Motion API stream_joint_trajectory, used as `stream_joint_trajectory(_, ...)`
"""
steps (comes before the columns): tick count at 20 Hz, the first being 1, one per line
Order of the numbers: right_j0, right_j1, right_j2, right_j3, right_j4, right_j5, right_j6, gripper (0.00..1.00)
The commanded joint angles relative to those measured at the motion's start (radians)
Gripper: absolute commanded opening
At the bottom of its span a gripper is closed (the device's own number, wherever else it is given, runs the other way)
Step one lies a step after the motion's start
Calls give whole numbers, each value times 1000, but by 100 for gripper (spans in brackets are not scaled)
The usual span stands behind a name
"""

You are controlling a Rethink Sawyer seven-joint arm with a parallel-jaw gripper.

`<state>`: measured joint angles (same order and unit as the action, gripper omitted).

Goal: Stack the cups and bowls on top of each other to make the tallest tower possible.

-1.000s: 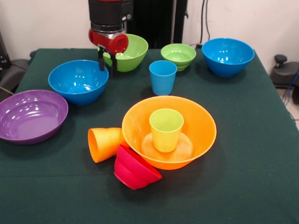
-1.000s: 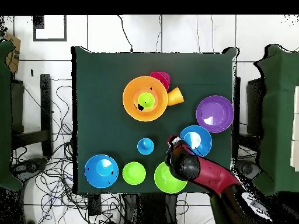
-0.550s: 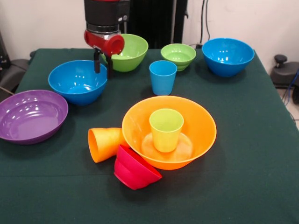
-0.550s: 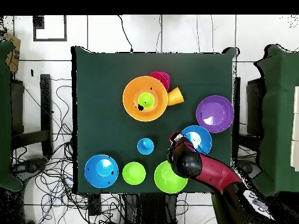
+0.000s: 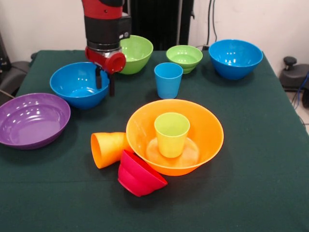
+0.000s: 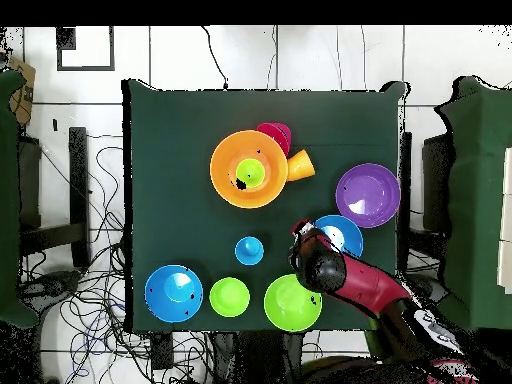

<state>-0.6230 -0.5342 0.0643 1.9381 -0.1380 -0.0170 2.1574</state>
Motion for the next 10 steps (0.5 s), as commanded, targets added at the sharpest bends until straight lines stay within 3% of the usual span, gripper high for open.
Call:
stream_joint_trajectory(1, 6, 86, 45, -107, 0, 21, 67, 100)
stream_joint_trajectory(10, 11, 98, 33, -110, -3, 31, 69, 100)
